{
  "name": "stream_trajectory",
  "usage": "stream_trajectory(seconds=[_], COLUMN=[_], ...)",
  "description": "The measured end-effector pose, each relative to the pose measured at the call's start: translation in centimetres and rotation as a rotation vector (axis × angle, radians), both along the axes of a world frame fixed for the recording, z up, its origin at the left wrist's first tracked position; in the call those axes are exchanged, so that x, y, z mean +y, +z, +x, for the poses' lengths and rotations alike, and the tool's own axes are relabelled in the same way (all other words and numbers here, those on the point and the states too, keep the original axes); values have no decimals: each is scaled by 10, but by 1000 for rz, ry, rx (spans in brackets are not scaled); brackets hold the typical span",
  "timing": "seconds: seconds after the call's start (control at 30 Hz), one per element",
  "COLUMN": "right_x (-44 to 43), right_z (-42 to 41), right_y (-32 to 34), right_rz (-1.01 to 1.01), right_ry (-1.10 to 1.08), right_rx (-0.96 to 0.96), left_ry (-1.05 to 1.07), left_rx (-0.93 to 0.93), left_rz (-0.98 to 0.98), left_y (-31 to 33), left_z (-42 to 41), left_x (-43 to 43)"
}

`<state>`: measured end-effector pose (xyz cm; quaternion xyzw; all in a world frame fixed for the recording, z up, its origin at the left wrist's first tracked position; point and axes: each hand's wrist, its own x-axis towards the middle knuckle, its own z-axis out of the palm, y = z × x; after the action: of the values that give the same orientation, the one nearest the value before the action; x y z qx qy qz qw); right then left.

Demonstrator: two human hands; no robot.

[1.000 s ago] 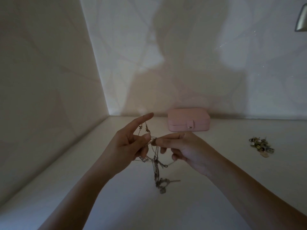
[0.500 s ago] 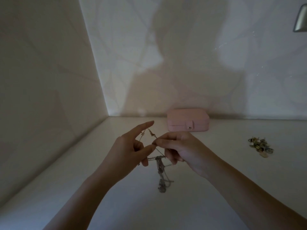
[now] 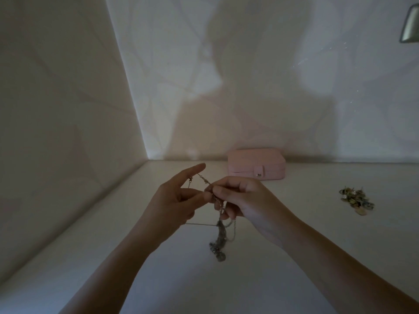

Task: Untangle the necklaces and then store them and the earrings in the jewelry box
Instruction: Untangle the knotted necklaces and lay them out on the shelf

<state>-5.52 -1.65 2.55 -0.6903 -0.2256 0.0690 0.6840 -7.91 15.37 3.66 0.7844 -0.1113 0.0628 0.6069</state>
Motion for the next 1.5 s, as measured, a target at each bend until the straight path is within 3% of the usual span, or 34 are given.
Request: stream_trajectory(seconds=[0.23, 0.47, 0.73, 0.97, 1.1, 1.3, 1.5], right_x=[-3, -5, -3, 9, 10, 2, -2], right_z=[-3, -2, 7, -1, -3, 0, 0], right_y=[4, 10, 5, 0, 2, 5, 6], right_rz=[6, 156, 314, 523, 501, 482, 275], right_ry=[58, 179, 263, 343, 321, 338, 214], right_rx=[17, 192, 306, 456, 441, 427, 192], left_ry=[-14, -246, -301, -180, -191, -198, -143], left_rx=[17, 95, 171, 148, 114, 157, 137], left_rz=[10, -200, -554, -350, -218, -382, -351], left_y=[1, -1, -1, 2, 5, 2, 2], left_z=[-2, 2, 5, -1, -3, -3, -1], left_x=[-2, 4, 3, 0, -1, -6, -2])
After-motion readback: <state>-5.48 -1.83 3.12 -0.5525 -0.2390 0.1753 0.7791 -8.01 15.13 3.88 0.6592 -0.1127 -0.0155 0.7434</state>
